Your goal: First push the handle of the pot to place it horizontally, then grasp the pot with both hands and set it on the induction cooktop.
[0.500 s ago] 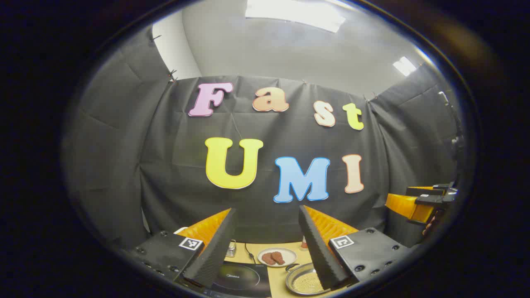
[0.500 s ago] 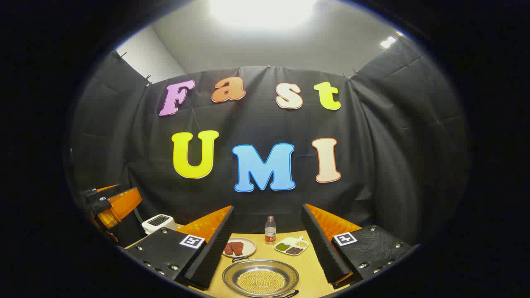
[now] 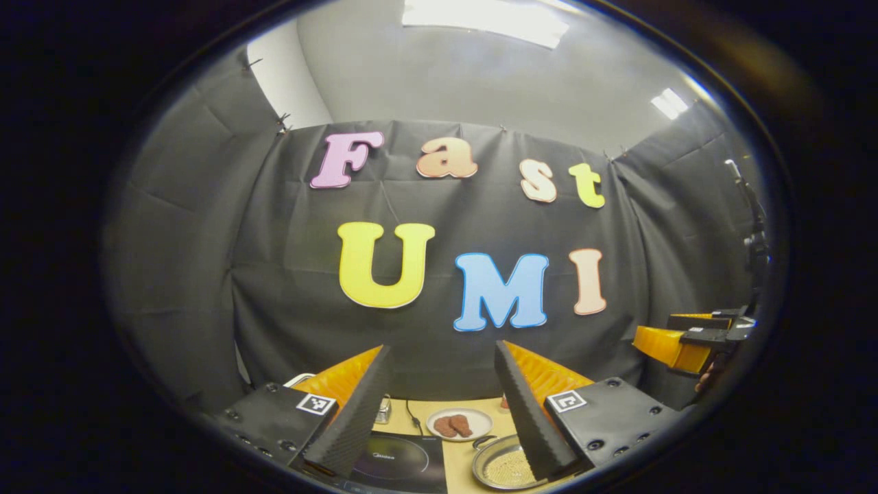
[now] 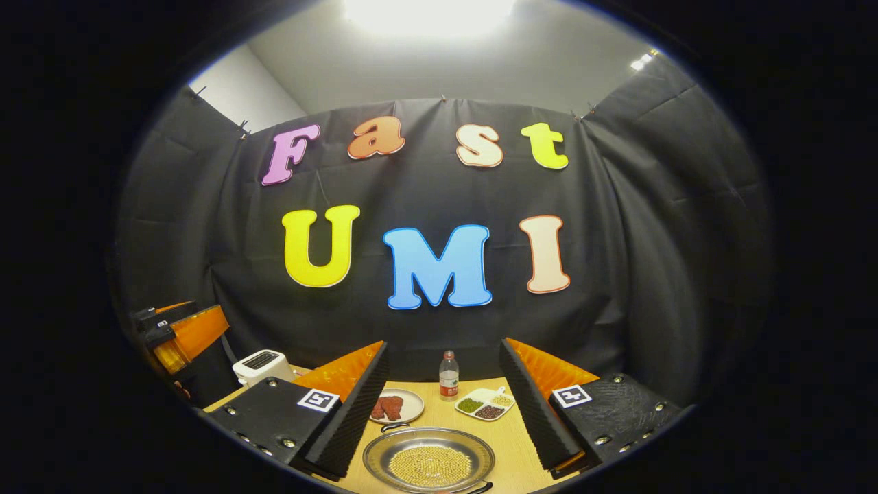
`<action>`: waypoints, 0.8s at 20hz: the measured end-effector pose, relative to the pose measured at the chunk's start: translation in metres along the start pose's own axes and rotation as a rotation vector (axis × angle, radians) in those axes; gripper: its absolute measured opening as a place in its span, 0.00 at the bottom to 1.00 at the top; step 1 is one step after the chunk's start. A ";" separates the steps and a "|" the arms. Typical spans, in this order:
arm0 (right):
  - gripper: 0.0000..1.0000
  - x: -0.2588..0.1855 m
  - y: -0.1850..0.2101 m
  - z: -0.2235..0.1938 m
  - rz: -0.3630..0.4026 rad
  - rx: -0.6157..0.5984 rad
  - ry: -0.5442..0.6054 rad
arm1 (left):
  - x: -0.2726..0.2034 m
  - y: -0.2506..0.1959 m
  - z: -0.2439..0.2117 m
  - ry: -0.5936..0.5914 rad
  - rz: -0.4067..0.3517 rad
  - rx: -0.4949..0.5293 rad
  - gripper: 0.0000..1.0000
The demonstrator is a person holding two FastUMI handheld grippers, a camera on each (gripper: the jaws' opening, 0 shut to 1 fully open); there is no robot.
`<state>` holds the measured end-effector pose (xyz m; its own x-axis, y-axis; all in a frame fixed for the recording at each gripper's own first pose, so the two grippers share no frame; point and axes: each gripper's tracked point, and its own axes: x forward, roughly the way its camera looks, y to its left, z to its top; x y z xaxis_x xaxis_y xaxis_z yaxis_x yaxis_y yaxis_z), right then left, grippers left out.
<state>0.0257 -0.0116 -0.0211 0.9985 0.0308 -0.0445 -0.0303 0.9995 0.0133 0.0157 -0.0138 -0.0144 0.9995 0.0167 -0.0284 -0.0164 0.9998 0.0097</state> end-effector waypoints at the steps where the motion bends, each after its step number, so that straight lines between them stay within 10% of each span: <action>1: 0.97 0.001 -0.002 0.001 0.002 -0.001 0.000 | 0.003 -0.003 0.000 0.004 -0.001 -0.002 0.96; 16: 0.98 0.005 -0.011 -0.059 0.018 0.027 0.135 | 0.014 -0.012 -0.024 0.058 -0.018 0.012 0.96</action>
<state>0.0279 -0.0214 -0.0804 0.9826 0.0517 -0.1784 -0.0449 0.9981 0.0419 0.0287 -0.0252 -0.0391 0.9963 -0.0007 -0.0864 0.0025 0.9998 0.0210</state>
